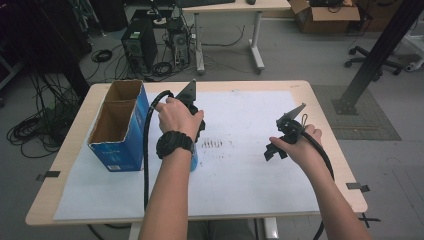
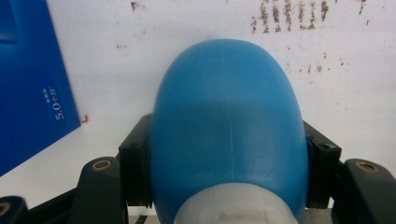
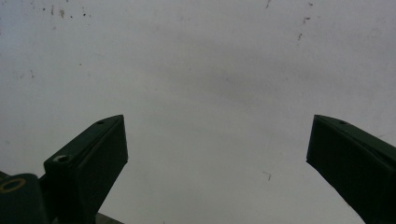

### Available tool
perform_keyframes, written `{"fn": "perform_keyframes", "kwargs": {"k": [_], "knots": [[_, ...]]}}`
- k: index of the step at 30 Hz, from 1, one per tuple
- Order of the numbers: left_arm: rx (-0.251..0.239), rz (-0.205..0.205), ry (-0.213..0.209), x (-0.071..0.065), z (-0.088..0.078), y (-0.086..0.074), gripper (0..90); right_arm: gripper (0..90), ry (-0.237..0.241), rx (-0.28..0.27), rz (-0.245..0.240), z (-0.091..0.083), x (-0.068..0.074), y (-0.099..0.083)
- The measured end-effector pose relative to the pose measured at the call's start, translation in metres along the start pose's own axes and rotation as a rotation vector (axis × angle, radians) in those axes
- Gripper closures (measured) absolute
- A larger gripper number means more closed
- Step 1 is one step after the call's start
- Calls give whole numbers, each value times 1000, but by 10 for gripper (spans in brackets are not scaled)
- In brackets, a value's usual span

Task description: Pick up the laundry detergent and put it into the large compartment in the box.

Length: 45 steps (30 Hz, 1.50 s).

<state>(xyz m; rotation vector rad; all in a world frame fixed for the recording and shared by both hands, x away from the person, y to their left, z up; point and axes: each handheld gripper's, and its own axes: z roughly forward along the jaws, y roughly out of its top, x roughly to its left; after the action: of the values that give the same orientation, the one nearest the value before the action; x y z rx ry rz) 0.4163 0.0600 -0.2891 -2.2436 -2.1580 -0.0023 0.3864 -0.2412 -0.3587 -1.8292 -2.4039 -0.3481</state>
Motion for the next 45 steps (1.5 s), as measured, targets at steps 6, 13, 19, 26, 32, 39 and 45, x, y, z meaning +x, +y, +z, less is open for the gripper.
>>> {"fn": "perform_keyframes", "kwargs": {"k": [6, 13, 19, 26, 32, 39, 45], "knots": [[0, 3, 3, -1, 0, 0, 369, 53, 0, -4, 1, -1, 0, 0], [-1, 14, -7, 0, -9, 0, 370, 53, 2, -5, 5, -2, 0, 0], [-9, 24, 4, 1, -20, 0, 370, 53, 2, -1, 6, -2, 0, 1], [-15, 37, 0, 3, -39, 1, 370, 54, 3, -3, 10, -4, -2, 1], [-24, 52, -5, 5, -52, 2, 370, 53, 2, -6, 10, -6, -2, 3], [-35, 69, 2, 10, -70, 3, 370, 54, 8, -7, 1, -6, -1, 6], [-33, 91, 2, 15, -86, 4, 370, 54, 4, -8, 3, -7, 1, 9]]}}
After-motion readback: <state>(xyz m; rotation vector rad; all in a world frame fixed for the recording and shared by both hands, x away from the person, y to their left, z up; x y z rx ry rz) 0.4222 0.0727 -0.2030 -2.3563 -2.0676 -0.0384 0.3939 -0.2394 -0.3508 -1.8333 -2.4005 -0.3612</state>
